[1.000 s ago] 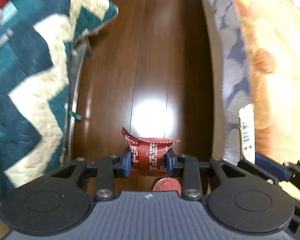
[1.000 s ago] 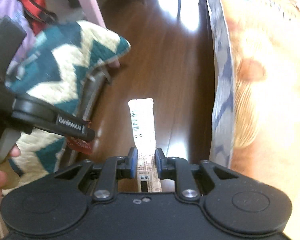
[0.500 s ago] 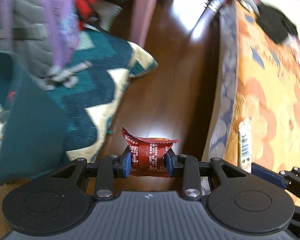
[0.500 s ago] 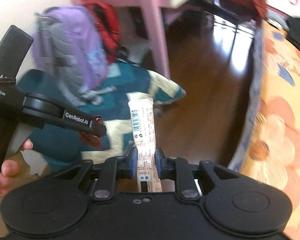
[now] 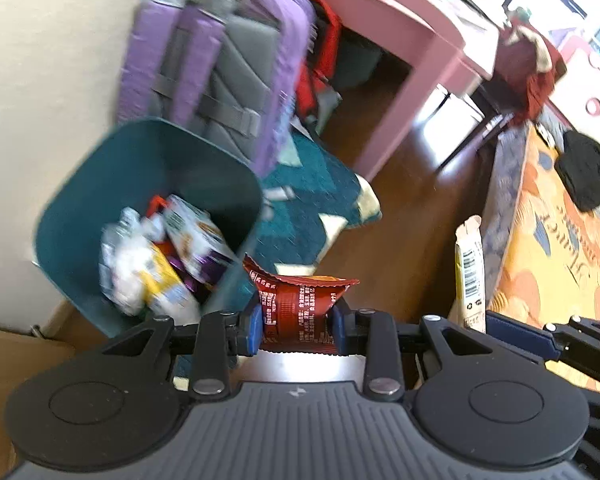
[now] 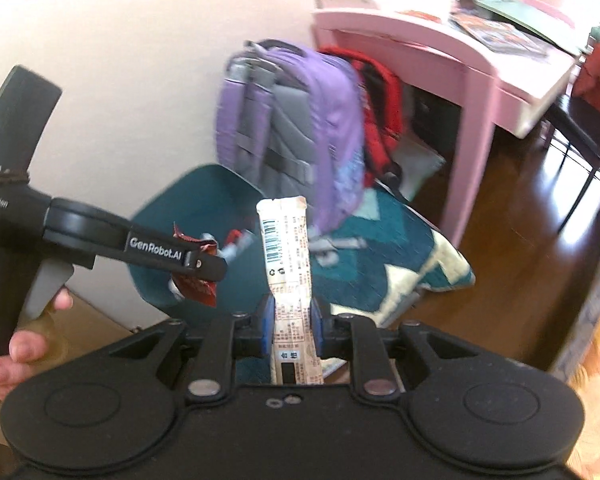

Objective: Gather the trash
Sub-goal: 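Carry the plastic stick and red-brown wrapper into the teal wastebasket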

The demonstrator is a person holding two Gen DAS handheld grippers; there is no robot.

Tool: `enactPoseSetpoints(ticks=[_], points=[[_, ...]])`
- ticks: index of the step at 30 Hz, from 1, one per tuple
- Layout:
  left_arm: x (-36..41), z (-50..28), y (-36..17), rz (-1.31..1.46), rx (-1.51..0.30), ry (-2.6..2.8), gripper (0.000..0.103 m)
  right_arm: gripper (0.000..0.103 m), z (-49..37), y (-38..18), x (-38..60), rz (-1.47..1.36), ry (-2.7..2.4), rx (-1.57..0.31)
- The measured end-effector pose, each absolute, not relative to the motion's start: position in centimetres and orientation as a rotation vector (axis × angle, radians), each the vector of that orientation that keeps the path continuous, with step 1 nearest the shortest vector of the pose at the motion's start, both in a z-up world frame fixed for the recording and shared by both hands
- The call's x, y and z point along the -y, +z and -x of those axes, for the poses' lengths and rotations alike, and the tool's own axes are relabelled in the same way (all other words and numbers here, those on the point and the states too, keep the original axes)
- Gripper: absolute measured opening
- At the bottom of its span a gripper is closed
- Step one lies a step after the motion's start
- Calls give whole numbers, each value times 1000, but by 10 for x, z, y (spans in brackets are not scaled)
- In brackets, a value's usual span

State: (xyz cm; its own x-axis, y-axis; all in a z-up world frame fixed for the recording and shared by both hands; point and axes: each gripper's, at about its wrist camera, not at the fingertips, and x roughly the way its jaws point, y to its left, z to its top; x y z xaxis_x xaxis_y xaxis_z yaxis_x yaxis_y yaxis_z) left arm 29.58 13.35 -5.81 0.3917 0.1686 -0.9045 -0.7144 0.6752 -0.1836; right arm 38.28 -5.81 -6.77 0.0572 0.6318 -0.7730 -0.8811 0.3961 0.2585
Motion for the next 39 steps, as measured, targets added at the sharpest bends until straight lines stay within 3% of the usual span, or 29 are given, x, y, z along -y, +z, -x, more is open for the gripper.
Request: enactPoseSetpoints(ticks=[10, 17, 27, 39], points=[[-250, -258, -52, 591, -1028, 619, 32, 18, -362, -63, -59, 292, 1178, -1025], [-318, -246, -88, 543, -1131, 600, 32, 18, -356, -89, -129, 250, 1115, -1141], [-347, -259, -161, 527, -1292, 477, 32, 18, -345, -155, -193, 374, 1001, -1241], [-341, -276, -208, 413, -1398, 414, 32, 18, -325, -212, -220, 581, 938, -1261]])
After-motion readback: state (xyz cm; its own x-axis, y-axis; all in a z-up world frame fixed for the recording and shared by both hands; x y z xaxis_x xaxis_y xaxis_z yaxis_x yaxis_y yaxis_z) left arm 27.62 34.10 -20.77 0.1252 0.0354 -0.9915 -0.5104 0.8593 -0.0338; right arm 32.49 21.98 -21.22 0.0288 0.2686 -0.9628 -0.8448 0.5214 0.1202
